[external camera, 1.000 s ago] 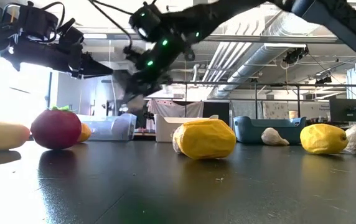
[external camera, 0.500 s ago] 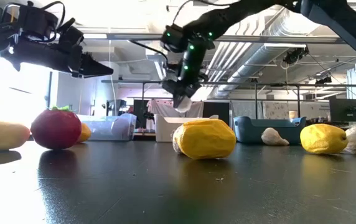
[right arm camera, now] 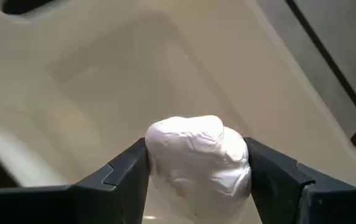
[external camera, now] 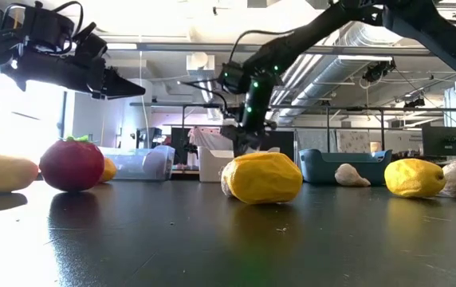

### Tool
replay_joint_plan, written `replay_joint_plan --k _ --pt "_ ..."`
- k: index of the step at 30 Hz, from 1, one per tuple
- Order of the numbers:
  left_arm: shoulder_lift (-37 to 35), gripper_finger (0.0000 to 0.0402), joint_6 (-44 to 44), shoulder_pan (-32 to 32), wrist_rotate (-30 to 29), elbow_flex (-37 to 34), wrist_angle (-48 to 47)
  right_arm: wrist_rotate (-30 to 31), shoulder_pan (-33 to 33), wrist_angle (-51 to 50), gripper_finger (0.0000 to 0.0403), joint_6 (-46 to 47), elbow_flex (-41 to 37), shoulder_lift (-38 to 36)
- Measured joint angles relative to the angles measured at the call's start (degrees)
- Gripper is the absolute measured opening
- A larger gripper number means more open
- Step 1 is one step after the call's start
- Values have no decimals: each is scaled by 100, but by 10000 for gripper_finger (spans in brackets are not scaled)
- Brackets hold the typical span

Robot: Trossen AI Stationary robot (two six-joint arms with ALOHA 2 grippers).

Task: Sort produce into baskets
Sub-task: Put the garlic into the white bin, then put the lemon into the blue bin

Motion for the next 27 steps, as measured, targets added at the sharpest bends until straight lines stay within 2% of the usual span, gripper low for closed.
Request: replay_joint_plan --k 8,14,19,27 --pt "2 69 101 0 -2 0 7 271 -165 284 222 33 -403 0" --pt "2 69 126 0 -22 0 7 803 -149 238 250 29 -433 0" --pt "2 69 122 0 -26 0 7 886 -162 231 273 -93 -433 0" --pt "1 69 82 0 -31 0 0 862 -63 160 262 -120 -384 -31"
